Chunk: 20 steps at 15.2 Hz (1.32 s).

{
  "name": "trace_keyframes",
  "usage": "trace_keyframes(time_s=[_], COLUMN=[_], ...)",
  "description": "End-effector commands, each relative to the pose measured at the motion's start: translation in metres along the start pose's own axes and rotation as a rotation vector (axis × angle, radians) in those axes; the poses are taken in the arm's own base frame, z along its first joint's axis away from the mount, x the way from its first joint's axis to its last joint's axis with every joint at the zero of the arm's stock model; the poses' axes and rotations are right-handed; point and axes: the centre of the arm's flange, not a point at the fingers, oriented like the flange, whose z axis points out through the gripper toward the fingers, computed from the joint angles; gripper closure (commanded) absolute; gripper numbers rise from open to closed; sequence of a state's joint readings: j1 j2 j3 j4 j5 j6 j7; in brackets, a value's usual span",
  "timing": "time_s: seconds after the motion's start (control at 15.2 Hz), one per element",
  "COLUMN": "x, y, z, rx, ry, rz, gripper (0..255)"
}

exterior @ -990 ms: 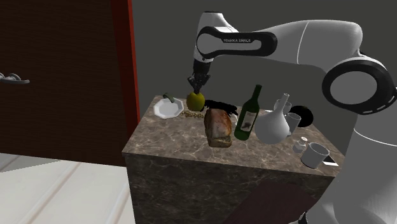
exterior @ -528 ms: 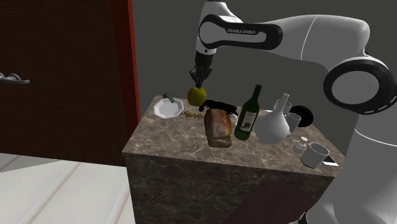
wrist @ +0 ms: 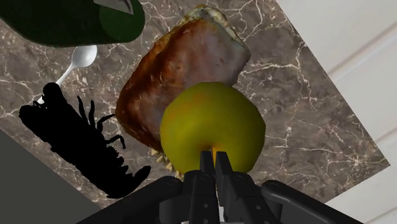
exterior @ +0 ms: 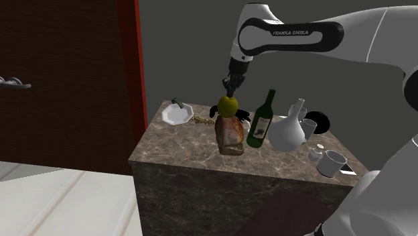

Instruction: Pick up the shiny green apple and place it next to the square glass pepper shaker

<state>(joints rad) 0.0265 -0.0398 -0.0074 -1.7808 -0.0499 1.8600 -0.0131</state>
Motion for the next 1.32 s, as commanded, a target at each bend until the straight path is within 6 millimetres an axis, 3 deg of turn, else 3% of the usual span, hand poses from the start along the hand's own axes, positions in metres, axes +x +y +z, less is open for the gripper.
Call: trace_keyframes(time_s=[0.0,1.25], x=[-0.023,-0.247], y=[0.009,0.12], z=[-0.001,-0.023], rx=[0.001,0.001], ry=[0.0,0.0], rz=[-0.001,-0.001], gripper=[255,255])
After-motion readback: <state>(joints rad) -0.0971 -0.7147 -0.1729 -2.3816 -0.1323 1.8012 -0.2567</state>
